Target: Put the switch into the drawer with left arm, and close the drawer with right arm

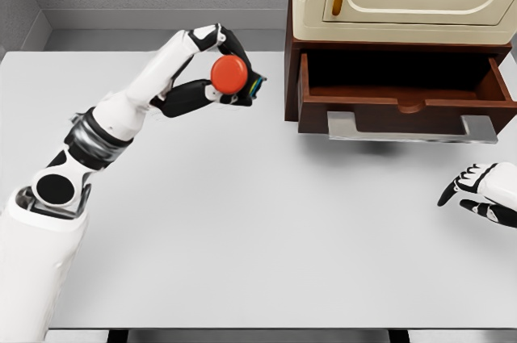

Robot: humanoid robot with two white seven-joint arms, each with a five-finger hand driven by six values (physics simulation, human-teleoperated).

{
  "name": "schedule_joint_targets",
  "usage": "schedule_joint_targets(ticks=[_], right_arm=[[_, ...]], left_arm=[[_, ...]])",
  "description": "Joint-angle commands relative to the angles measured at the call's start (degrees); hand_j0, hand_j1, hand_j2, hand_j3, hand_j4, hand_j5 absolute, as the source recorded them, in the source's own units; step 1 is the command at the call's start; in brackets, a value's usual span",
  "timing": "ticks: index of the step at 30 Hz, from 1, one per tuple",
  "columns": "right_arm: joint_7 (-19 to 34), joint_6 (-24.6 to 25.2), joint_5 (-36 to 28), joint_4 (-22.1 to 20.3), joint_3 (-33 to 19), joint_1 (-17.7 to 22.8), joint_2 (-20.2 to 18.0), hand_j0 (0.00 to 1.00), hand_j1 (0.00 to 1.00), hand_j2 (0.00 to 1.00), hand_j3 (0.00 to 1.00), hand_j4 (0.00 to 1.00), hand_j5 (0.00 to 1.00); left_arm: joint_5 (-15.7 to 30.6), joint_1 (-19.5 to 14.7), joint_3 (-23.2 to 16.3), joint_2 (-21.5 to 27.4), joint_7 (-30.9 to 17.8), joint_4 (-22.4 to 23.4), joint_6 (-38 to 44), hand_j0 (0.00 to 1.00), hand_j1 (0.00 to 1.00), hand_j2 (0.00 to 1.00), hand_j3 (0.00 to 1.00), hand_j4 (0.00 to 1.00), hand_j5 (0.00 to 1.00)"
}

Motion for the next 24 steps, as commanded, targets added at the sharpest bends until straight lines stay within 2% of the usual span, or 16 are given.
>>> schedule_joint_targets(ticks=[1,5,10,12,14,22,24], right_arm=[[-0.02,0.03,-0.37,0.0,-0.01,0.0,-0.1,0.52,0.52,0.52,0.52,0.52,0.52],[-0.02,0.03,-0.37,-0.09,-0.01,0.0,-0.1,0.52,0.52,0.52,0.52,0.52,0.52],[-0.02,0.03,-0.46,-0.09,-0.01,0.0,-0.1,0.52,0.52,0.52,0.52,0.52,0.52],[-0.02,0.03,-0.38,-0.09,-0.01,0.0,-0.1,0.52,0.52,0.52,0.52,0.52,0.52],[-0.02,0.03,-0.38,-0.09,-0.01,0.0,-0.1,0.52,0.52,0.52,0.52,0.52,0.52],[-0.02,0.03,-0.46,0.0,-0.01,0.0,-0.1,0.52,0.52,0.52,0.52,0.52,0.52],[-0.02,0.03,-0.46,0.0,-0.01,0.0,-0.1,0.52,0.52,0.52,0.52,0.52,0.52]], left_arm=[[-2.09,0.0,-0.21,-3.59,0.06,0.43,1.66,0.19,0.19,0.19,0.19,0.19,0.19],[-4.82,-0.88,-0.65,-6.75,0.06,0.69,4.21,0.19,0.19,0.19,0.19,0.19,0.19],[-6.49,-2.9,-3.02,-9.3,0.24,3.15,6.23,0.19,0.19,0.19,0.19,0.19,0.19],[-9.56,-3.08,-3.02,-11.24,0.24,3.94,6.23,0.19,0.19,0.19,0.19,0.19,0.19],[-10.09,-3.87,-3.02,-12.2,0.24,5.26,6.23,0.2,0.2,0.2,0.2,0.2,0.2],[-14.75,-7.12,-4.96,-12.2,0.24,7.28,6.23,0.2,0.2,0.2,0.2,0.2,0.2],[-17.21,-7.47,-5.05,-12.2,0.24,7.28,6.23,0.2,0.2,0.2,0.2,0.2,0.2]])
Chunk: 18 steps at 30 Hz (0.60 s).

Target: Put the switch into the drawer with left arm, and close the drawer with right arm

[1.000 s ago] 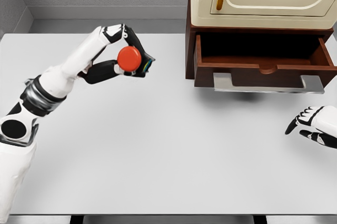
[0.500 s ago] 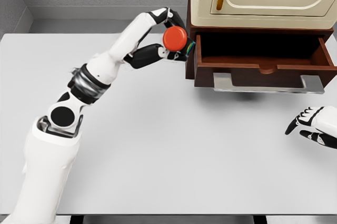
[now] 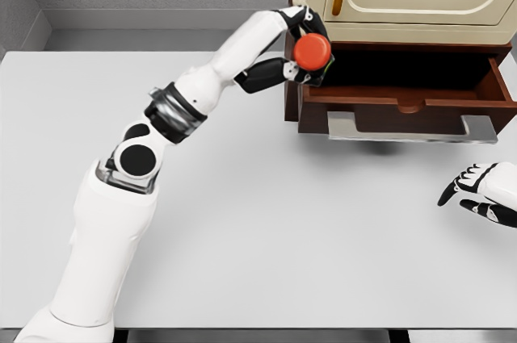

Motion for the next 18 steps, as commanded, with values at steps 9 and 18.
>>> schedule_joint_targets(ticks=[9,18], right_arm=[[-0.02,0.03,-0.31,-0.09,-0.01,0.0,-0.1,0.53,0.53,0.53,0.53,0.53,0.53],[-0.02,0.03,-0.31,-0.01,-0.01,0.0,-0.1,0.53,0.53,0.53,0.53,0.53,0.53]], left_arm=[[-10.0,-3.34,-2.59,-0.05,0.06,2.83,0.05,0.2,0.2,0.2,0.2,0.2,0.2],[-20.82,-4.66,-4.0,-0.05,0.06,3.53,0.05,0.2,0.2,0.2,0.2,0.2,0.2]])
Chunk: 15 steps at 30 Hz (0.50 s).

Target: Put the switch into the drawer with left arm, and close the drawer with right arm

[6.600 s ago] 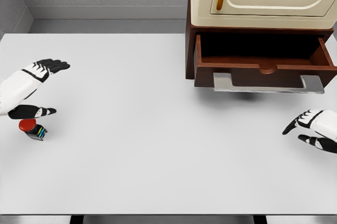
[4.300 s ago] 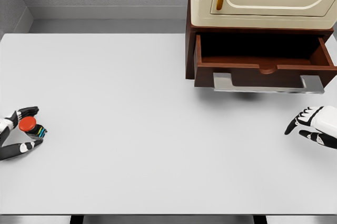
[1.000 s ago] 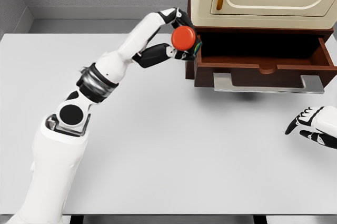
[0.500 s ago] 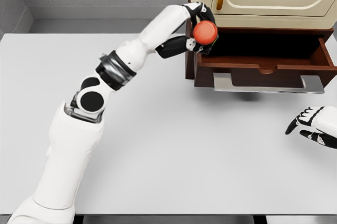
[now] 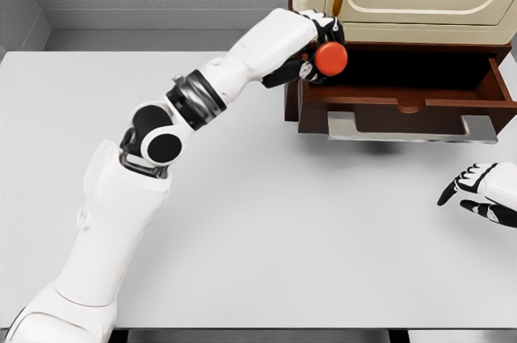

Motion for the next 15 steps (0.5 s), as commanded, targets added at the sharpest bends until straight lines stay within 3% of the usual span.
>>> schedule_joint_targets(ticks=[1,15], right_arm=[[-0.02,0.03,-0.37,-0.04,-0.01,0.0,-0.1,0.53,0.53,0.53,0.53,0.53,0.53],[-0.02,0.03,-0.37,0.04,-0.1,0.0,-0.1,0.54,0.54,0.54,0.54,0.54,0.54]], left_arm=[[-2.87,-0.17,-0.39,0.0,0.07,0.28,0.05,0.2,0.2,0.2,0.2,0.2,0.2],[-15.88,-2.37,-5.13,0.0,0.07,0.28,1.9,0.19,0.19,0.19,0.19,0.19,0.19]])
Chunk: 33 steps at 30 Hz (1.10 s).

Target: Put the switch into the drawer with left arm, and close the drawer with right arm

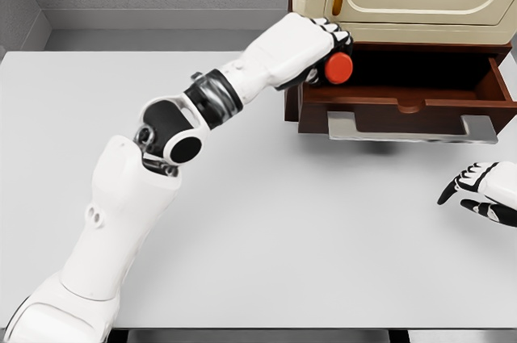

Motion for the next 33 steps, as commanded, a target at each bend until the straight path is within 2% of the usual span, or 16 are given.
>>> schedule_joint_targets(ticks=[1,9,12,15,25,27,28,29,31,33], right_arm=[[-0.02,0.03,-0.37,-0.02,-0.02,-0.09,-0.1,0.54,0.54,0.54,0.54,0.54,0.54],[-0.02,0.03,-0.37,-0.02,-0.02,-0.09,-0.1,0.53,0.53,0.53,0.53,0.53,0.53],[-0.02,0.03,-0.37,-0.02,-0.02,-0.09,-0.1,0.53,0.53,0.53,0.53,0.53,0.53],[-0.02,0.03,-0.37,0.06,-0.02,-0.09,-0.1,0.53,0.53,0.53,0.53,0.53,0.53],[-0.02,0.03,-0.37,0.06,-0.02,-0.09,-0.1,0.53,0.53,0.53,0.53,0.53,0.53],[-0.02,0.03,-0.37,0.06,-0.02,-0.09,-0.1,0.53,0.53,0.53,0.53,0.53,0.53],[-0.02,0.03,-0.37,0.06,-0.02,-0.09,-0.1,0.53,0.53,0.53,0.53,0.53,0.53],[-0.02,0.03,-0.37,-0.02,-0.02,-0.09,-0.1,0.53,0.53,0.53,0.53,0.53,0.53],[-0.02,0.03,-0.37,-0.02,-0.02,-0.09,-0.1,0.53,0.53,0.53,0.53,0.53,0.53],[-0.02,0.03,-0.37,-0.02,-0.02,-0.09,-0.1,0.53,0.53,0.53,0.53,0.53,0.53]], left_arm=[[-1.68,-0.09,-1.58,0.0,0.14,-0.01,1.38,0.19,0.19,0.19,0.19,0.19,0.19],[-6.08,-2.2,-3.95,0.0,0.14,-0.01,2.17,0.19,0.19,0.19,0.19,0.19,0.19],[-6.43,-3.08,-5.1,0.0,0.05,0.08,3.13,0.19,0.19,0.19,0.19,0.19,0.19],[-8.27,-4.22,-6.41,0.0,0.14,1.4,3.84,0.19,0.19,0.19,0.19,0.19,0.19],[-8.63,-6.77,-9.23,0.0,0.23,3.42,3.84,0.2,0.2,0.2,0.2,0.2,0.2],[-9.6,-7.03,-9.49,0.0,0.32,3.51,3.84,0.32,0.32,0.32,0.32,0.32,0.32],[-9.6,-7.03,-9.49,0.0,0.4,3.51,3.92,0.51,0.51,0.51,0.51,0.51,0.51],[-9.68,-7.03,-9.58,0.0,0.32,3.51,3.92,0.57,0.57,0.57,0.57,0.57,0.57],[-9.68,-7.03,-9.58,0.0,0.32,3.51,3.92,0.66,0.66,0.66,0.66,0.66,0.66],[-9.68,-7.03,-9.58,0.0,0.41,3.42,3.92,0.66,0.66,0.66,0.66,0.66,0.66]])
